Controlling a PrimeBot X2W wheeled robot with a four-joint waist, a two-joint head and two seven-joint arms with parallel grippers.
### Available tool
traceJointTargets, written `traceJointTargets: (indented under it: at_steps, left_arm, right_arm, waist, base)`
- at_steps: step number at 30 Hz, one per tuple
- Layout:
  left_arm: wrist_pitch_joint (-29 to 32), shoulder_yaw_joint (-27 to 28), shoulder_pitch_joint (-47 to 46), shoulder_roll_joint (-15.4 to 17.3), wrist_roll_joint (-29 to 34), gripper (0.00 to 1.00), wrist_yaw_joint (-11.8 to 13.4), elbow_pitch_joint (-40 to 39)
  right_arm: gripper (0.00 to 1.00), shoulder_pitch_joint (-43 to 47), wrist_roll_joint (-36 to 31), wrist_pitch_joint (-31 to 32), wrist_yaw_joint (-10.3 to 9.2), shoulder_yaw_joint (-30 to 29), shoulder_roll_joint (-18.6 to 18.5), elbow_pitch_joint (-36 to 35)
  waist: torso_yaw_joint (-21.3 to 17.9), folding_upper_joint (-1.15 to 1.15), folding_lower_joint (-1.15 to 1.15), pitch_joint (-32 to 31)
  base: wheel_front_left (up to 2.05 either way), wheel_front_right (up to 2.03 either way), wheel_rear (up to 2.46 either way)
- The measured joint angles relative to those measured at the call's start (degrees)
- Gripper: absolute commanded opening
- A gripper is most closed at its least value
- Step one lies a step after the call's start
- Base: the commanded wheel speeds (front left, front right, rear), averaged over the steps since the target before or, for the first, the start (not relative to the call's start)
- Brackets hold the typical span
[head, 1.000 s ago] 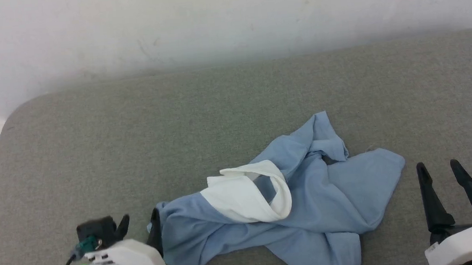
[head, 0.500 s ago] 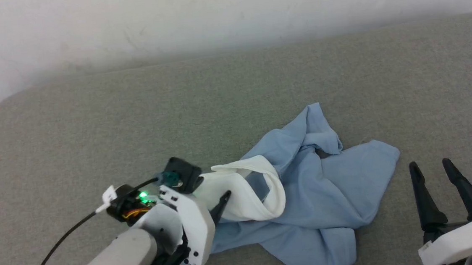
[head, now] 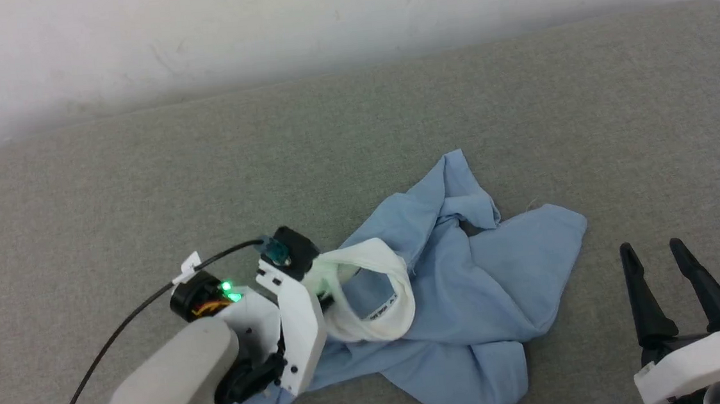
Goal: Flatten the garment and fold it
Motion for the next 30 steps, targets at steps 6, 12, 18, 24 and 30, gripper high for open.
traceJointTargets:
  at_steps: [6, 12, 18, 24, 30]
  left_arm:
    - [-11.45, 5.97, -1.86, -2.30, 1.32, 0.00, 5.03, -1.04]
    - [-20.57, 9.61, -7.11, -11.40, 1.97, 0.00, 9.66, 4.45]
    - [-25.23, 6.95, -10.30, -20.02, 2.67, 0.00, 7.36, 17.15]
    - [-27.39, 1.66, -9.76, -24.14, 2.54, 0.00, 2.35, 25.38]
    - [-31.93, -1.26, -7.96, -24.49, 2.21, 1.00, 1.10, 25.31]
  right_arm:
    - [1.00, 0.03, 0.18, 0.07, 0.00, -0.21, 0.01, 0.35]
    - [1.00, -0.88, 0.12, 0.87, 0.00, 0.63, 0.00, -0.19]
    - [1.00, -1.80, 0.09, 1.48, 0.00, 1.55, 0.00, -0.46]
    - [1.00, -1.75, 0.13, 1.51, 0.00, 1.12, 0.00, -0.36]
    - [1.00, -1.57, 0.18, 1.47, 0.00, 0.46, 0.01, -0.44]
  waist:
    - [0.90, 0.00, 0.00, -0.38]
    - [1.43, 0.00, 0.00, 0.49]
    - [-0.42, 0.00, 0.00, 1.22]
    - [-1.57, 0.00, 0.00, 1.90]
    - [-0.38, 0.00, 0.00, 1.36]
  base:
    - [0.00, 0.00, 0.00]
    - [0.00, 0.00, 0.00]
    - [0.00, 0.00, 0.00]
    - [0.00, 0.00, 0.00]
    - [0.00, 0.00, 0.00]
